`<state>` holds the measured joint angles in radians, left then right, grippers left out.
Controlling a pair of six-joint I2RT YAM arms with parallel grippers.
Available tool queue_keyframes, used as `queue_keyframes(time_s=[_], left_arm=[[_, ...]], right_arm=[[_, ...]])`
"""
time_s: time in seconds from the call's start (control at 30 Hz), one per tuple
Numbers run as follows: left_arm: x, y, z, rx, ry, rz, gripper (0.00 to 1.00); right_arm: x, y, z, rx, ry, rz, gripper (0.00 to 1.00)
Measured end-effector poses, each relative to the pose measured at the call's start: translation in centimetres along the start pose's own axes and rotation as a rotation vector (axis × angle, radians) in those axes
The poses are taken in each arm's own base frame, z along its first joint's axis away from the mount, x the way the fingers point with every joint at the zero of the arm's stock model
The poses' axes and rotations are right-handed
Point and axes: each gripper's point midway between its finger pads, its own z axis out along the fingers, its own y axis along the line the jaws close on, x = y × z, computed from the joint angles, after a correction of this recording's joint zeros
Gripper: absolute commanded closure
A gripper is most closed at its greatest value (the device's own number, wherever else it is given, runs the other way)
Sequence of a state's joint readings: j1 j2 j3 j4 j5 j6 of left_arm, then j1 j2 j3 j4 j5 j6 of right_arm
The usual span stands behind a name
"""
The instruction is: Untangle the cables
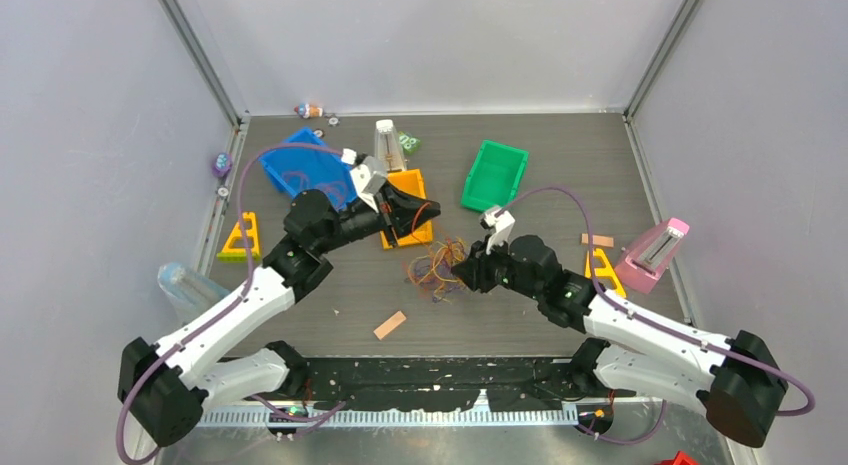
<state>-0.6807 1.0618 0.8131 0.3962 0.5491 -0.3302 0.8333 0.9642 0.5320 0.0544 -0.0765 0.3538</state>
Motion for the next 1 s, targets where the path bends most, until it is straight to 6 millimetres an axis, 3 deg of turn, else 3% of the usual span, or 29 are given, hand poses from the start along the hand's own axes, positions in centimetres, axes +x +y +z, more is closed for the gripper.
queue_keyframes(time_s=[0.23,0.37,0.57,0.63,0.73,0.83,1.0], left_arm=[[-4.2,2.8,-2.9,-0.167,-0.059,0.046,1.00],[-5.6,4.5,-4.5,-0.259,-0.056,0.043,1.00],[-12.6,6.7,-7.5,-0.422,-0.161,0.106,1.00],[-15.0,6.9,-8.9,-0.473,-0.209,0.135,1.00],[-17.2,7.5,-10.9,-0.552,-0.254,0.157,1.00],[-17.7,8.8,-12.2,-0.619,-0.255,0.142,1.00],[-17.7,11.1,-12.4,-0.687,-0.214,0.119,1.00]], right_arm=[[0.1,-2.7,-1.1,0.133,-0.063,0.035,0.77],[0.4,-5.0,-1.5,0.246,-0.069,0.080,0.91],[4.5,-11.3,-3.2,0.512,0.030,0.192,0.94],[5.8,-13.0,-4.1,0.590,0.054,0.237,0.94],[6.7,-14.7,-5.2,0.681,0.061,0.286,0.93],[6.6,-15.3,-6.1,0.728,0.044,0.309,0.90],[5.5,-15.3,-6.8,0.732,-0.008,0.306,0.88]])
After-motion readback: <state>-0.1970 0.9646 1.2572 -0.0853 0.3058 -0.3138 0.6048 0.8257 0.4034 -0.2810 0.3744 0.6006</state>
